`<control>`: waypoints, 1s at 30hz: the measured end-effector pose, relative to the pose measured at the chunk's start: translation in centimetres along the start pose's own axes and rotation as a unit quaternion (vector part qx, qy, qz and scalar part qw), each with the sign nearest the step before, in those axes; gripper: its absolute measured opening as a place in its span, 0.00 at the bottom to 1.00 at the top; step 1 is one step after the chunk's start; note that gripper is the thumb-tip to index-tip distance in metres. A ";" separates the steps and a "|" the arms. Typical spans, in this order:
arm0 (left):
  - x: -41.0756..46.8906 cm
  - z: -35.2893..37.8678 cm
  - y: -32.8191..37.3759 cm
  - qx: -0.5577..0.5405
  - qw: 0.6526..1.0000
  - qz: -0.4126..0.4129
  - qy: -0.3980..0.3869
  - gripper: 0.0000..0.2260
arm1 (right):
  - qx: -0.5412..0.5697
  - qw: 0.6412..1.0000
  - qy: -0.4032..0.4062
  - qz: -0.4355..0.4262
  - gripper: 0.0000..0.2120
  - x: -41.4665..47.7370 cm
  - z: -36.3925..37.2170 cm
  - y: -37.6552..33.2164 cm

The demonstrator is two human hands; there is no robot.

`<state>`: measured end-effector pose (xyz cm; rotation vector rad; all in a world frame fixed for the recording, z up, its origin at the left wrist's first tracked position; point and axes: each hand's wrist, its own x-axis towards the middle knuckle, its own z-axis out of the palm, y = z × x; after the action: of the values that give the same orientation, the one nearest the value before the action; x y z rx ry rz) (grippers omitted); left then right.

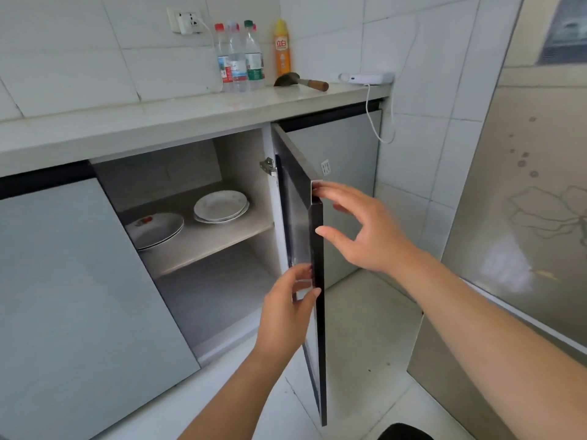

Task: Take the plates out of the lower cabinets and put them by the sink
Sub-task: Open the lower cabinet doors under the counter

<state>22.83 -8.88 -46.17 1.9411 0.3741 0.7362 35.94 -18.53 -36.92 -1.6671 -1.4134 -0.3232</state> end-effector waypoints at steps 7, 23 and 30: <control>2.2 5.0 1.2 -0.006 1.000 -0.002 -0.030 0.12 | 0.034 0.998 -0.001 0.058 0.22 -1.3 -3.9 2.6; 5.0 10.9 3.0 0.039 0.995 0.014 -0.088 0.15 | 0.049 0.979 0.075 0.181 0.20 -2.6 -7.9 5.7; 5.4 9.0 2.6 0.099 0.980 0.034 -0.171 0.22 | 0.037 0.969 0.124 0.212 0.17 -3.8 -7.7 4.7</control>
<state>32.57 -13.44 -45.03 2.2310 0.1738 0.4059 41.53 -26.54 -37.35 -1.7482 -0.8488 -0.2199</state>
